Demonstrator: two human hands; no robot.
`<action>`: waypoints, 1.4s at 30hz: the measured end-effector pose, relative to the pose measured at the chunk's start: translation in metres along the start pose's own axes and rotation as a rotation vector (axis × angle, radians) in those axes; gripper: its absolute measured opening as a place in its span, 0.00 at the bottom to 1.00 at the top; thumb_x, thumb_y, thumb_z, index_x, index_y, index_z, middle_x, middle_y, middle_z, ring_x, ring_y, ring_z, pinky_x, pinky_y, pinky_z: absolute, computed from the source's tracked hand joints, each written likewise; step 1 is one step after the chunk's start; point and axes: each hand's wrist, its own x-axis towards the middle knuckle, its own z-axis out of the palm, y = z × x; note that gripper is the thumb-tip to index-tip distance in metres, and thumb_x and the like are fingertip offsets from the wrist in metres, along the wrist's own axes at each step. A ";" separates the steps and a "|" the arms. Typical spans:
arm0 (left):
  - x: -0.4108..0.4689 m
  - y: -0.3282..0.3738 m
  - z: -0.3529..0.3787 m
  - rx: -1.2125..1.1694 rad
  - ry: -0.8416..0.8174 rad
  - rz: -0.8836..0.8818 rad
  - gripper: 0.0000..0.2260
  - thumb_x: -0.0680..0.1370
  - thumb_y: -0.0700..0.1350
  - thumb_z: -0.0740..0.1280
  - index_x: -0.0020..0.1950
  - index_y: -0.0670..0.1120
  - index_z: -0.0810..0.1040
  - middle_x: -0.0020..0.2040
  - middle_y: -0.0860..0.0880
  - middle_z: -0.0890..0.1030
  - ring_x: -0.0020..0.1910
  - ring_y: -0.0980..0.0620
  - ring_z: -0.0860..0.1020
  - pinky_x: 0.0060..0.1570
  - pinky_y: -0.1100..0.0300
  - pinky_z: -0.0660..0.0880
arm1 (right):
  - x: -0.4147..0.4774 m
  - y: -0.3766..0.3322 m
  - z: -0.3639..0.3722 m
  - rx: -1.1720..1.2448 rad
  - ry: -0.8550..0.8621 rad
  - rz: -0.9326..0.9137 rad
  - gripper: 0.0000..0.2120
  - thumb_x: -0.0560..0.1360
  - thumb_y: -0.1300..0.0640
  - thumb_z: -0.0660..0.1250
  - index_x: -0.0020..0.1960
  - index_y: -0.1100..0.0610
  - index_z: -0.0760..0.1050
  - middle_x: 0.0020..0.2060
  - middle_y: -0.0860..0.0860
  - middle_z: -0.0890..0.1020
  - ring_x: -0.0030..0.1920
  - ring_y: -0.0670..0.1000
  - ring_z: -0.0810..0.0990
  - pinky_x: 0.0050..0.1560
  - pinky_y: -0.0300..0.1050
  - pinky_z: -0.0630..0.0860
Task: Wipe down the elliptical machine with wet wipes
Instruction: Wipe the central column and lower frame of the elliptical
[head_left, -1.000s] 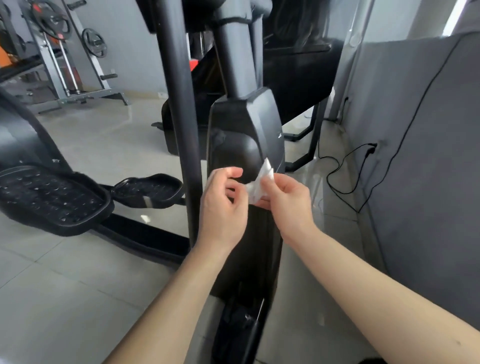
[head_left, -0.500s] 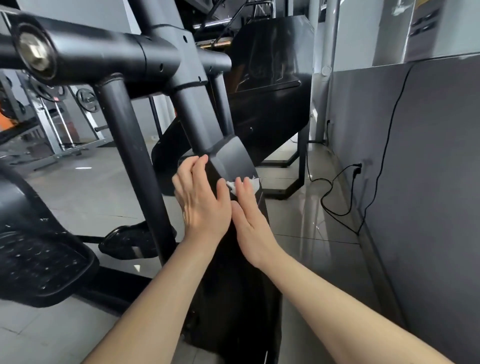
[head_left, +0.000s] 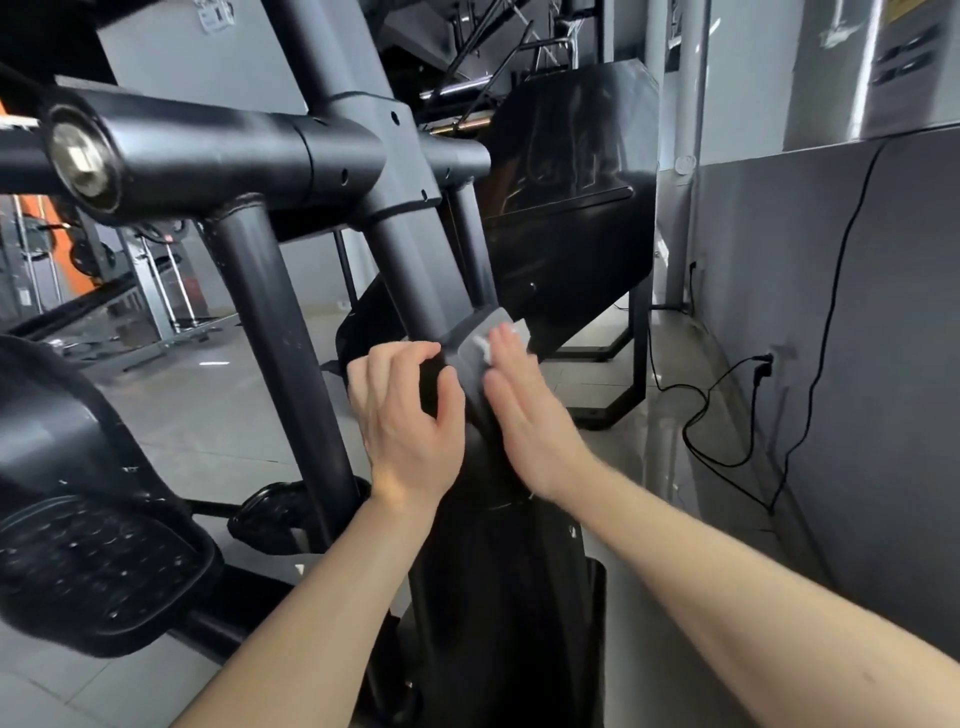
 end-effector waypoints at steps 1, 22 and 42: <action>-0.002 0.001 0.002 -0.006 0.018 -0.001 0.10 0.80 0.43 0.64 0.58 0.42 0.80 0.53 0.47 0.78 0.56 0.45 0.74 0.58 0.56 0.69 | -0.017 -0.002 0.005 -0.002 -0.006 -0.081 0.24 0.88 0.58 0.52 0.83 0.55 0.52 0.82 0.44 0.55 0.82 0.46 0.50 0.79 0.38 0.50; -0.005 0.001 0.026 0.018 0.103 -0.047 0.12 0.79 0.45 0.61 0.59 0.42 0.77 0.59 0.44 0.75 0.58 0.43 0.69 0.62 0.59 0.61 | -0.034 0.016 0.004 -0.041 0.040 -0.004 0.22 0.86 0.55 0.48 0.78 0.60 0.62 0.73 0.52 0.72 0.74 0.46 0.67 0.78 0.42 0.53; -0.006 0.004 0.029 0.059 0.102 -0.031 0.16 0.79 0.46 0.59 0.63 0.42 0.78 0.61 0.44 0.76 0.60 0.42 0.70 0.64 0.59 0.60 | -0.041 0.012 0.007 0.075 0.114 0.166 0.22 0.88 0.55 0.51 0.77 0.66 0.59 0.80 0.54 0.63 0.73 0.39 0.58 0.64 0.32 0.63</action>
